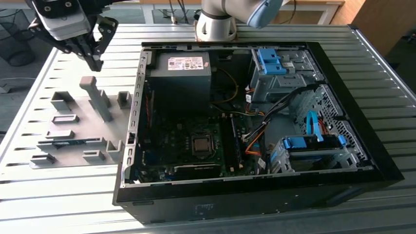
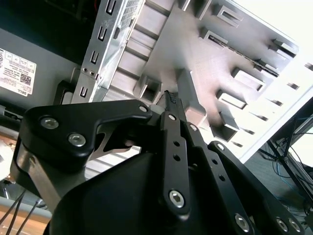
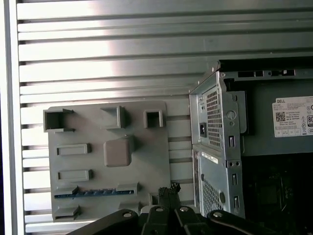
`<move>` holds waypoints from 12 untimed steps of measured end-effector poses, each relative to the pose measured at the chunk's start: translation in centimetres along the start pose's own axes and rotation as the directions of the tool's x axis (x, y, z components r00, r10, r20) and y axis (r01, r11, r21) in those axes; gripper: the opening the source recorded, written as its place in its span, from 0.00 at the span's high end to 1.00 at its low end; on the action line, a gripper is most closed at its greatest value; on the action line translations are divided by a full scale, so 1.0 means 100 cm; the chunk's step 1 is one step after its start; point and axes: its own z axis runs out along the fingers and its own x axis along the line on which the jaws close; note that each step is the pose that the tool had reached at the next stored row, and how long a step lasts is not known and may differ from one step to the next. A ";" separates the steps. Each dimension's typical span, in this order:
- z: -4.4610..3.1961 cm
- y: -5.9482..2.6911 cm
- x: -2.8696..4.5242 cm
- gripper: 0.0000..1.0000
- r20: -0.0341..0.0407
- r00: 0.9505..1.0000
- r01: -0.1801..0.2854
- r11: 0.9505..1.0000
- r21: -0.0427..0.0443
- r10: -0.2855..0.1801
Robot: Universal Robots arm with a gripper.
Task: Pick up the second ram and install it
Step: 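Reach for the second ram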
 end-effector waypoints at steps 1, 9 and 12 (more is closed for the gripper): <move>0.0000 0.0000 0.0006 0.90 0.000 1.000 0.000 1.000 0.000 0.000; 0.0000 -0.0001 0.0015 0.90 0.000 1.000 0.000 1.000 0.000 0.000; -0.0001 -0.0003 0.0033 0.90 0.000 1.000 0.000 1.000 0.000 0.000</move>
